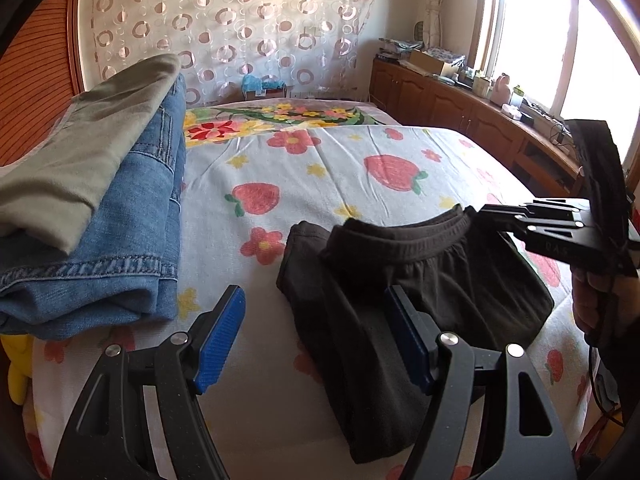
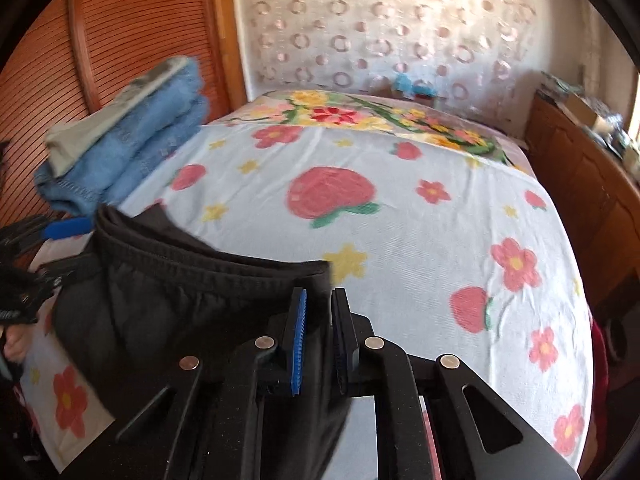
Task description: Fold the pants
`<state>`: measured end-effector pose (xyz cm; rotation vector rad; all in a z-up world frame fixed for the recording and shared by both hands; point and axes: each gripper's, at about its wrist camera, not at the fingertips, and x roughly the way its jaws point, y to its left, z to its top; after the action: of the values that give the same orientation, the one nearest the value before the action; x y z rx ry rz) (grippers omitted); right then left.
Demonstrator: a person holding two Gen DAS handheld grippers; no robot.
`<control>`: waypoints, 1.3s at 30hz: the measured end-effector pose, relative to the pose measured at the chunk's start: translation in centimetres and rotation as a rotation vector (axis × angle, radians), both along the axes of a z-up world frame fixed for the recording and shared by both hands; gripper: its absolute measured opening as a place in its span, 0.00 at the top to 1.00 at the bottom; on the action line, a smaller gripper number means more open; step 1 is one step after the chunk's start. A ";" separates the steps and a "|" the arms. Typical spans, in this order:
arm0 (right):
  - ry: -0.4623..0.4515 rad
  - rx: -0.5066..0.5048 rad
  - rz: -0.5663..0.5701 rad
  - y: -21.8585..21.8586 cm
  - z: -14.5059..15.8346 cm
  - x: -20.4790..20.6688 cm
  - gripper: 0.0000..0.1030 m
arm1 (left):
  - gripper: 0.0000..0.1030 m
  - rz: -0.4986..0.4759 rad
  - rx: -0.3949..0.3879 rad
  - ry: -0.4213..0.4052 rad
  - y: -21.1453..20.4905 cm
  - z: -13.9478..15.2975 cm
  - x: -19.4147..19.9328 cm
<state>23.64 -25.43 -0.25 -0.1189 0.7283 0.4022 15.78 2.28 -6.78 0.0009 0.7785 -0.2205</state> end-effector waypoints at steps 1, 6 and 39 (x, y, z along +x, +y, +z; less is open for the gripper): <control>0.010 0.011 0.001 -0.1 0.0 0.1 0.88 | 0.30 -0.003 0.000 0.001 0.0 -0.1 -0.1; -0.006 0.023 -0.009 -0.7 0.4 -1.0 0.88 | 0.30 -0.013 -0.007 0.008 -0.1 -0.4 -0.9; 0.052 0.042 0.057 -3.4 -1.6 -10.4 0.86 | 0.87 -0.102 -0.082 0.014 -0.9 -2.0 -6.3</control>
<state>13.29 -28.83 -1.90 -0.0895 0.7685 0.4761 9.45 1.42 -8.75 -0.0386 0.7841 -0.3497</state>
